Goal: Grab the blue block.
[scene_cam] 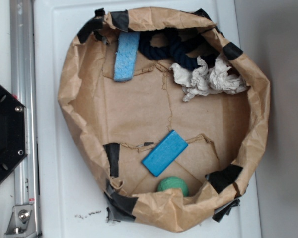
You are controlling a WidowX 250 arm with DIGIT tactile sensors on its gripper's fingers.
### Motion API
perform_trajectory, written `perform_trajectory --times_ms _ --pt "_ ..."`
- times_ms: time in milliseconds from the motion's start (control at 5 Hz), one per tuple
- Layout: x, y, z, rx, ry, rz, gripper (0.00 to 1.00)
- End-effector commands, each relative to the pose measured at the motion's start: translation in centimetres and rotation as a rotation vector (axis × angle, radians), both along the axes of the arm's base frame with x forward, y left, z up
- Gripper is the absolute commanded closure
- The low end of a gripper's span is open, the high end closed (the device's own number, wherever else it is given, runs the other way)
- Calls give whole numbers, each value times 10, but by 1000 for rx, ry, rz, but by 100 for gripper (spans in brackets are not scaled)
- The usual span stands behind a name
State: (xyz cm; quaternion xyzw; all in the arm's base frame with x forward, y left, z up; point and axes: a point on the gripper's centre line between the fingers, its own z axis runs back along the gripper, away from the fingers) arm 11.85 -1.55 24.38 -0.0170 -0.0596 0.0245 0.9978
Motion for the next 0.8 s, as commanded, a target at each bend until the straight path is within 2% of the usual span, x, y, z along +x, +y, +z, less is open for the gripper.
perform_trajectory --times_ms 0,200,600 --pt "0 0 0 0 0 0 0" --pt "50 -2 -35 -36 -67 116 0" --pt "148 -10 -95 -94 -86 439 0"
